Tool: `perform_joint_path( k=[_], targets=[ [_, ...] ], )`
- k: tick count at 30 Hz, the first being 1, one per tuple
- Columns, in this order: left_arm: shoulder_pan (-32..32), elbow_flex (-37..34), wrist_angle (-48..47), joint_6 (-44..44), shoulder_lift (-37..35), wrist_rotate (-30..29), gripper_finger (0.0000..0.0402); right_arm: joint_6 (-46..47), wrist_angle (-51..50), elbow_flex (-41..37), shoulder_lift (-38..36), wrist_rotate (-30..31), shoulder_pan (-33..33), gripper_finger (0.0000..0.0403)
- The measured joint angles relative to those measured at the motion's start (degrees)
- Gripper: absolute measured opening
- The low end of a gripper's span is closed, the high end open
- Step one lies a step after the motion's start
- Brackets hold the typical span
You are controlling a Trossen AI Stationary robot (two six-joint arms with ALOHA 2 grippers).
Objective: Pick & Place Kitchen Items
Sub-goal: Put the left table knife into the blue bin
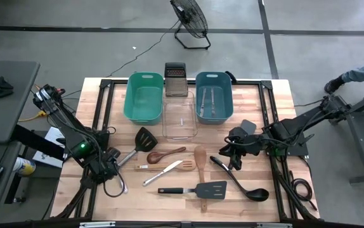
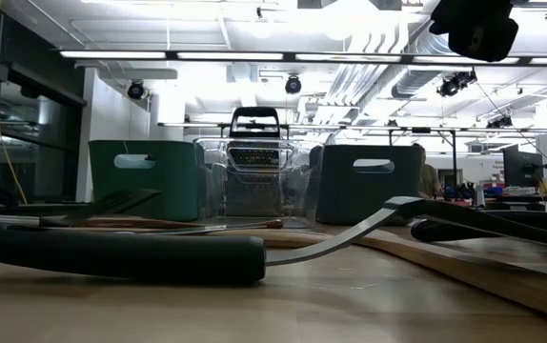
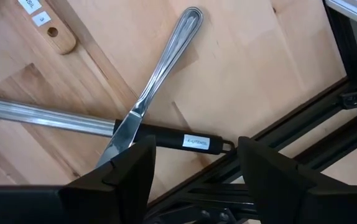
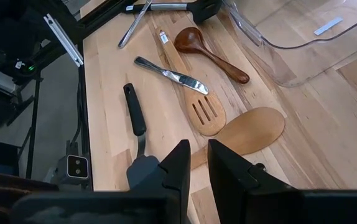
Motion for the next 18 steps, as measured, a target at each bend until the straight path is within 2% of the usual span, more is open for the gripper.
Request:
perform_joint_path(
  k=[18],
  targets=[
    [0.0, 0.0, -1.0, 2.5, 0.0, -0.8, 0.0223, -0.5, 0.0, 0.0, 0.0, 0.0, 0.0, 0.0048]
  ],
)
